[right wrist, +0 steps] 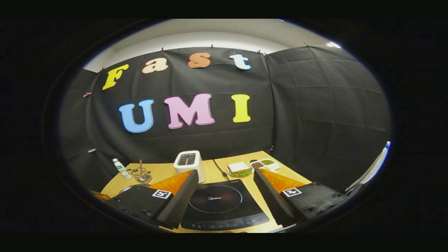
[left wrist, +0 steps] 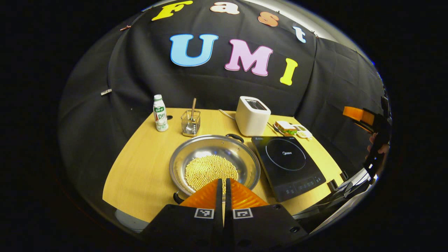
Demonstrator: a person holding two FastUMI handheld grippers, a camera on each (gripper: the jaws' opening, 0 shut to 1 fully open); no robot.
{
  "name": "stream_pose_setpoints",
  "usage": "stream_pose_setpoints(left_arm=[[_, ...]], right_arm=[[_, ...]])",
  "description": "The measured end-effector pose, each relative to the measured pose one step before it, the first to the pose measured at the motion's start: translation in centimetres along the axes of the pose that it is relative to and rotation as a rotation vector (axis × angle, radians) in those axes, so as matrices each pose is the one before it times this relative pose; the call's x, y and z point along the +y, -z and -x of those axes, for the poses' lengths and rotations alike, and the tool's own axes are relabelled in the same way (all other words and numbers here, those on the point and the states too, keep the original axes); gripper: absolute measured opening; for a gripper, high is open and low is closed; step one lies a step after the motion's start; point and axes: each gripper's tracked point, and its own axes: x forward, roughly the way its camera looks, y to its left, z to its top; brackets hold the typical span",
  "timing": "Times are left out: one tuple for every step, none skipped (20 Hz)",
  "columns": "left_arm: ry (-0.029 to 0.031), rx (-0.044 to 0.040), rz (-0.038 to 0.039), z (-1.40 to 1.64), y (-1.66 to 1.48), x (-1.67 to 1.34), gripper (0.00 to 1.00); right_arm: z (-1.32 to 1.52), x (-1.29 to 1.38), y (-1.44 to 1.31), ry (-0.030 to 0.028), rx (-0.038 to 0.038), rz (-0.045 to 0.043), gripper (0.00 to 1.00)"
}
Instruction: First push the handle of the pot to place it horizontally, then grasp the pot with both hands and set it on the induction cooktop.
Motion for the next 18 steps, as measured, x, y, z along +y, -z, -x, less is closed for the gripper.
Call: stream_pose_setpoints(left_arm=[[0.00731, 0.02334, -0.00762, -0.354, 0.899, 0.055, 0.05], [0.00814, 0.02598, -0.00987, -0.463, 0.977, 0.079, 0.05], [0.01089, 0.025, -0.00939, -0.422, 0.872, 0.063, 0.05], [0.00962, 0.02498, -0.01122, -0.519, 0.792, 0.097, 0.05], [0.00555, 0.02627, -0.01119, -0.464, 0.899, 0.18, 0.05], [0.00109, 0.02406, -0.01374, -0.404, 0.826, 0.337, 0.05], [0.00223, 0.02484, -0.02221, -0.399, 0.721, 0.183, 0.05], [0.00744, 0.02094, -0.01478, -0.365, 0.597, 0.052, 0.05], [0.02133, 0.0215, -0.00718, -0.356, 0.722, -0.222, 0.05], [0.01247, 0.02523, -0.00215, -0.568, 0.839, -0.119, 0.05], [0.00305, 0.02384, -0.00021, -0.478, 0.718, 0.22, 0.05], [0.00156, 0.02169, 0.00182, -0.373, 0.633, 0.255, 0.06], [0.00325, 0.01648, 0.00429, -0.5, 0.382, 0.185, 0.06], [0.00391, 0.01443, 0.00668, -0.344, 0.345, 0.154, 0.06], [0.00542, 0.01219, 0.01039, -0.34, 0.202, 0.171, 0.06], [0.00486, 0.00814, 0.01047, -0.332, 0.153, 0.192, 0.05], [-0.00382, 0.00412, 0.00351, -0.181, -0.132, 0.36, 0.05], [-0.01567, 0.00414, -0.00511, -0.156, 0.054, 0.615, 0.05]], right_arm=[[-0.048, 0.083, 0.176, -0.00444, 0.00492, 0.00267, 0.98], [-0.016, 0.049, 0.256, -0.00143, 0.0059, 0.00214, 0.98], [-0.096, -0.003, 0.168, -0.00146, 0.00593, -0.00051, 0.98], [-0.073, 0.096, 0.198, -0.00105, 0.00366, -0.0007, 0.98], [0.021, 0.039, 0.103, -0.00072, 0.00363, 0.00005, 0.98], [0.002, 0.104, 0.193, -0.00159, 0.00355, 0.00116, 0.98], [-0.038, 0.07, 0.16, -0.00201, 0.00444, 0.00236, 0.98], [0.023, 0.086, 0.199, -0.00209, 0.00436, 0.00369, 0.99], [0.04, 0.022, 0.024, -0.00068, 0.00184, 0.00369, 0.99], [0.013, 0.032, 0.03, 0.00012, 0.00112, 0.00345, 0.99], [0.044, 0.003, 0.049, -0.00094, 0.00199, 0.00217, 0.98], [-0.028, -0.028, 0.039, 0.00085, 0.0011, 0.00222, 0.99], [-0.006, -0.05, 0.034, 0.00174, 0.00147, 0.00281, 0.99], [0.088, 0.001, 0.085, 0.00167, 0.00176, 0.00225, 0.99], [-0.009, 0.066, 0.021, 0.00114, 0.00322, 0.0009, 0.99], [0.028, -0.124, 0.17, 0.0012, 0.00393, 0.00011, 0.99], [-0.042, 0.003, 0.063, 0.00103, 0.00378, -0.00001, 0.99], [-0.049, 0.034, 0.049, 0.0007, 0.00294, -0.00019, 0.99]])
